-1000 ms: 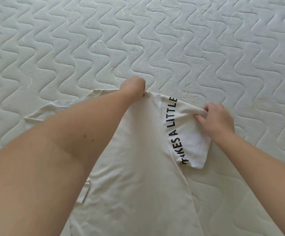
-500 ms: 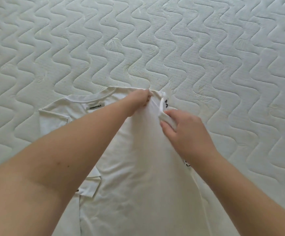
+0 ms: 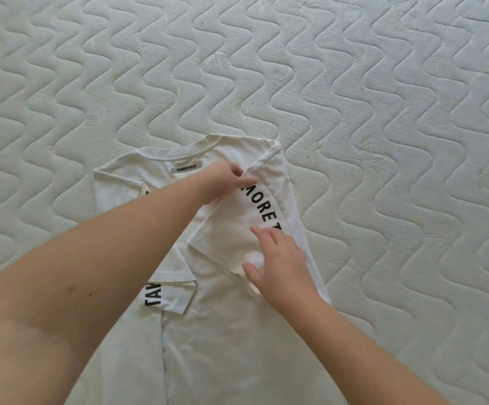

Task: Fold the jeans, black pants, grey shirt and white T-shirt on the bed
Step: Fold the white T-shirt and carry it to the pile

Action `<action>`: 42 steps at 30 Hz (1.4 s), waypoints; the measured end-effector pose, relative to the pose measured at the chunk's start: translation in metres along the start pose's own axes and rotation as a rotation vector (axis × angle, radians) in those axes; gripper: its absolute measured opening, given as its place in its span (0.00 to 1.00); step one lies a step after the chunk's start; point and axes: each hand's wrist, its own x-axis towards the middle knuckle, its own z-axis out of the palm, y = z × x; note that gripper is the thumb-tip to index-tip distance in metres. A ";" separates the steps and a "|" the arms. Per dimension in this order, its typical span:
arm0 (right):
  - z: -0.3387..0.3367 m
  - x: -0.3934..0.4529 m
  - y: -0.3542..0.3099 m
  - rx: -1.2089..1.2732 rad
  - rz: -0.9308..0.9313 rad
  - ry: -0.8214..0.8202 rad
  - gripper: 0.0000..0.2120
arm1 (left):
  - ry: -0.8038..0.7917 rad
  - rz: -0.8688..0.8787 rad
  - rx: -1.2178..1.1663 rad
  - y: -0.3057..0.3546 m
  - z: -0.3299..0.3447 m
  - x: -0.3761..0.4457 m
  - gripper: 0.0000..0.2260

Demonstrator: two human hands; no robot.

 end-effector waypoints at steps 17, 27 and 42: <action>0.030 -0.010 0.020 -0.290 -0.238 0.363 0.03 | 0.329 0.019 0.209 -0.054 0.046 -0.063 0.11; 0.032 -0.005 -0.038 -0.070 -0.129 0.403 0.06 | 0.468 0.161 0.183 -0.041 -0.015 -0.061 0.09; 0.060 -0.002 -0.013 -0.109 -0.223 -0.012 0.20 | 0.488 0.070 0.449 -0.055 -0.007 -0.024 0.21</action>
